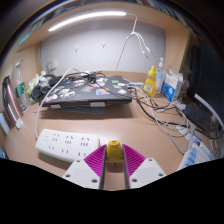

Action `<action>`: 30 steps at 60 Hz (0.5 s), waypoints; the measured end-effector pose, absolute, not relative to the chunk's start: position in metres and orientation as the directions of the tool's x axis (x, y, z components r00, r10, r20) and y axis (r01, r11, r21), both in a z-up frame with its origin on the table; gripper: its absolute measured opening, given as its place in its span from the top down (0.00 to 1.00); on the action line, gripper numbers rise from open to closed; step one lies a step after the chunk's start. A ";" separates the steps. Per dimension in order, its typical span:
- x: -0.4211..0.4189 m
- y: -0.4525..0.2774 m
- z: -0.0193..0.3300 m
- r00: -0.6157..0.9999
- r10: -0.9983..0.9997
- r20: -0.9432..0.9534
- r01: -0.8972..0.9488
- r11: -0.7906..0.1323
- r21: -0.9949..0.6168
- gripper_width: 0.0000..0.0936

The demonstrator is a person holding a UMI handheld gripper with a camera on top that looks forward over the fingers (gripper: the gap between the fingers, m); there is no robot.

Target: Unplug charger

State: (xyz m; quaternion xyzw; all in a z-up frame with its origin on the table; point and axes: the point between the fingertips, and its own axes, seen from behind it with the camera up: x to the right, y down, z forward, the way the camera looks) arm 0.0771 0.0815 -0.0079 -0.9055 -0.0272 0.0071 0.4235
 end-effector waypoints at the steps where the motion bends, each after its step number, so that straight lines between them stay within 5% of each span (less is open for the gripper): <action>1: 0.077 0.082 -0.008 0.998 0.055 0.005 0.039 -0.641 -0.767 0.65; 13: 0.090 0.083 -0.012 1.000 0.018 -0.021 -0.005 -0.626 -0.780 0.42; 23: 0.103 0.077 0.005 1.000 0.010 -0.003 0.003 -0.576 -0.817 0.00; 30: 0.090 0.060 0.017 0.994 0.050 -0.100 -0.053 -0.575 -0.817 0.06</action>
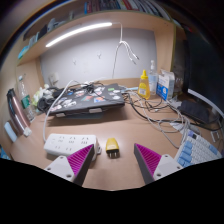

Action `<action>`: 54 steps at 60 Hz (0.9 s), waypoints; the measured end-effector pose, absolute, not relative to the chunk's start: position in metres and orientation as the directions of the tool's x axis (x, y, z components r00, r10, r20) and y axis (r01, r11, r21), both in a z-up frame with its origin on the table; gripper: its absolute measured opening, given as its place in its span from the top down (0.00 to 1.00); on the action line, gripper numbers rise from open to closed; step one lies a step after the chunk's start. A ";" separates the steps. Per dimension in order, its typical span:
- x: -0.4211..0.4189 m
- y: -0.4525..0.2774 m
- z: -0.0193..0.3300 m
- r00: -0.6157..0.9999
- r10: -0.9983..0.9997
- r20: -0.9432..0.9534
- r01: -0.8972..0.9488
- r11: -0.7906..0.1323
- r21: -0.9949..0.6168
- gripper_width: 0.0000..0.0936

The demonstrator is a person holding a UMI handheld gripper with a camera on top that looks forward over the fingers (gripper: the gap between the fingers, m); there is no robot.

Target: Unplug charger

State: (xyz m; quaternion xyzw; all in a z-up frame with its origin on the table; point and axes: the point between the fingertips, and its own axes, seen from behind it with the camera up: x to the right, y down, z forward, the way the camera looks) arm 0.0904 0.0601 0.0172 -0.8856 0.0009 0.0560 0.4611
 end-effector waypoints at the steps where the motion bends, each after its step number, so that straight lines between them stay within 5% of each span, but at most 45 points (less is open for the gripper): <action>1: 0.088 0.057 0.021 0.992 0.058 -0.110 -0.057 -0.571 -0.819 0.06; 30: 0.117 -0.073 0.128 0.994 0.106 -0.024 0.023 -0.420 -0.907 0.07; 54: 0.167 -0.116 0.083 0.994 0.025 -0.103 -0.078 -0.482 -0.873 0.07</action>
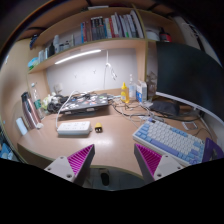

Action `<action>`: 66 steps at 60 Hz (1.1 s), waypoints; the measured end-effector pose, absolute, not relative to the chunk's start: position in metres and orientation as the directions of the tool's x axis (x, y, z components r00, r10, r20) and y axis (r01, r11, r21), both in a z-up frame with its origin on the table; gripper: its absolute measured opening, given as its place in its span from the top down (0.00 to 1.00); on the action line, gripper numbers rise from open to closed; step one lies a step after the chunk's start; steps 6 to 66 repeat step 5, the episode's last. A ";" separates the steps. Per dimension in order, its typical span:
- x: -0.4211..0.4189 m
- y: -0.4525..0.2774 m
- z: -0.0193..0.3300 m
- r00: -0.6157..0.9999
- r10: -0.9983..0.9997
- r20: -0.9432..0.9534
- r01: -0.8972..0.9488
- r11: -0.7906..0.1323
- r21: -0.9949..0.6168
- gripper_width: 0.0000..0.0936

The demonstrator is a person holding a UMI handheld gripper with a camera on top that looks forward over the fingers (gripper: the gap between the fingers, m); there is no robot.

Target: Unplug charger

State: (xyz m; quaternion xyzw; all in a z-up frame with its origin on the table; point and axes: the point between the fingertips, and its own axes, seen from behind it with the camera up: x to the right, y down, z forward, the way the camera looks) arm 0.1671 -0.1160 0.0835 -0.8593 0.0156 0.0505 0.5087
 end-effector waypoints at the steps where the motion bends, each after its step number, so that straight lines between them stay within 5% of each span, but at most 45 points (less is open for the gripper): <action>1: 0.170 -0.116 0.082 0.994 0.019 -0.105 -0.083 -0.484 -0.871 0.07; 66: 0.181 -0.120 0.076 0.993 -0.002 -0.119 -0.104 -0.498 -0.861 0.07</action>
